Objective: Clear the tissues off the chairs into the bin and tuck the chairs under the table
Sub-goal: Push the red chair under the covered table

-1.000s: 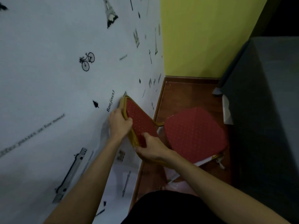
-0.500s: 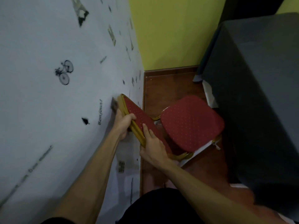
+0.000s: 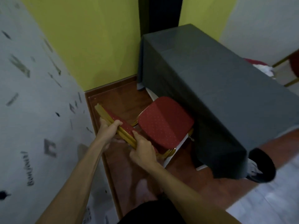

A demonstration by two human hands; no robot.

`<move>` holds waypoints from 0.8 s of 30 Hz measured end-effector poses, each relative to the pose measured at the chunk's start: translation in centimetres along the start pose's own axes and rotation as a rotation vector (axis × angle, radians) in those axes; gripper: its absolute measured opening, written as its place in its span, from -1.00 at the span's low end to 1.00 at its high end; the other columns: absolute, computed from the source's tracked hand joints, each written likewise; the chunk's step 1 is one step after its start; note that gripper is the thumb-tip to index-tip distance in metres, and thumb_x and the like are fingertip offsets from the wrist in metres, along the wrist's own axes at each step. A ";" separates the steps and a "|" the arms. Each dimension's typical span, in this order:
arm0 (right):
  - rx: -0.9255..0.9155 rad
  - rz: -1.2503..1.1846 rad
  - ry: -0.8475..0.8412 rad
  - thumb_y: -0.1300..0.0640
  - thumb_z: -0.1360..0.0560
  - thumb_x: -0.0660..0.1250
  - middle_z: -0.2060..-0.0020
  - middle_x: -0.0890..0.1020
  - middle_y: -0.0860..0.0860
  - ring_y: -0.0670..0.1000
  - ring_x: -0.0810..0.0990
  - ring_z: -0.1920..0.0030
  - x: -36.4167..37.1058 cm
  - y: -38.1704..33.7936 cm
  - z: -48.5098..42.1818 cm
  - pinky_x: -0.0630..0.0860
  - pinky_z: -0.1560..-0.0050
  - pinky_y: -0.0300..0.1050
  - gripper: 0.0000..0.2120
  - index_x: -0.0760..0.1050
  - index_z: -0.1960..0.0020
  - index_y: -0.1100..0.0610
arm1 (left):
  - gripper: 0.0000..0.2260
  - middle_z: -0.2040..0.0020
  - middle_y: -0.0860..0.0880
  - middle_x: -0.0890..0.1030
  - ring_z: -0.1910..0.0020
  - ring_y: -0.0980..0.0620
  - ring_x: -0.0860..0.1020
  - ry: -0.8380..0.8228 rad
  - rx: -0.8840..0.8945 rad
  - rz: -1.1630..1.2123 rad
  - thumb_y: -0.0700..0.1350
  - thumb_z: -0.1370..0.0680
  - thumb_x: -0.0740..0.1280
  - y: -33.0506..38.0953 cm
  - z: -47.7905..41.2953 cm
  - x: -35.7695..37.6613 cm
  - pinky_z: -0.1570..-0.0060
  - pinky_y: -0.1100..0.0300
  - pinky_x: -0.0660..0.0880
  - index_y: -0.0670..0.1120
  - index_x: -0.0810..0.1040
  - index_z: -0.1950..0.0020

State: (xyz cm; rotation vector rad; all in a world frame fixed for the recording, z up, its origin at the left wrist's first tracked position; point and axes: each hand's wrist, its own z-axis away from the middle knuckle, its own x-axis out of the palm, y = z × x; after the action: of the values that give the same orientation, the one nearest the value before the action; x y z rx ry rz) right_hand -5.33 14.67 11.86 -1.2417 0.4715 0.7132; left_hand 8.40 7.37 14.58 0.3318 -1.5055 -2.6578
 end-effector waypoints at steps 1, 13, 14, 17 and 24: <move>0.028 -0.019 0.012 0.10 -0.48 0.36 -0.43 0.52 0.04 0.19 0.54 -0.36 -0.6 0.4 -0.6 0.53 -0.30 0.13 -0.28 0.24 -0.61 -0.04 | -0.60 0.01 -0.15 0.59 0.27 -0.09 0.71 -0.017 0.001 0.000 -0.17 -0.54 0.35 0.5 -0.3 1.0 0.34 -0.22 0.65 -0.03 0.26 -0.30; 0.161 -0.013 -0.016 0.17 -0.46 0.41 -0.38 0.52 0.13 0.24 0.53 -0.35 -7.1 4.7 -9.3 0.52 -0.30 0.26 -0.21 0.17 -0.62 0.00 | -0.57 0.06 -0.19 0.58 0.41 -0.07 0.69 -0.094 0.008 -0.046 -0.15 -0.57 0.31 5.1 -7.3 10.5 0.38 -0.13 0.65 0.04 0.18 -0.34; 0.157 -0.012 -0.020 0.18 -0.47 0.40 -0.39 0.51 0.13 0.24 0.52 -0.35 -7.6 4.9 -10.1 0.51 -0.31 0.25 -0.20 0.15 -0.63 -0.02 | -0.57 0.06 -0.18 0.58 0.42 -0.06 0.69 -0.093 0.008 -0.055 -0.15 -0.58 0.31 5.5 -7.8 11.1 0.38 -0.13 0.65 0.04 0.17 -0.33; 0.151 -0.015 -0.030 0.19 -0.49 0.39 -0.41 0.49 0.13 0.23 0.51 -0.36 -9.1 5.7 -12.4 0.50 -0.33 0.22 -0.19 0.11 -0.64 -0.06 | -0.55 0.05 -0.16 0.56 0.40 -0.07 0.69 -0.092 0.006 -0.061 -0.16 -0.57 0.31 7.0 -9.7 13.0 0.39 -0.14 0.65 0.03 0.16 -0.36; 0.171 -0.052 -0.118 0.08 -0.51 0.43 -0.39 0.49 0.15 0.22 0.54 -0.32 -12.4 7.2 -18.5 0.52 -0.31 0.16 -0.16 0.06 -0.66 -0.02 | -0.48 -0.01 -0.18 0.54 0.21 -0.20 0.67 -0.108 -0.046 -0.071 -0.19 -0.56 0.29 10.7 -14.1 17.0 0.41 -0.15 0.63 0.02 0.13 -0.43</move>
State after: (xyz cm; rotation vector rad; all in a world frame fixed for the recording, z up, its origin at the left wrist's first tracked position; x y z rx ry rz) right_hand -18.14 -4.87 10.33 -1.0423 0.3924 0.6836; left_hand -5.51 -12.82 14.15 0.2475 -1.4858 -2.8032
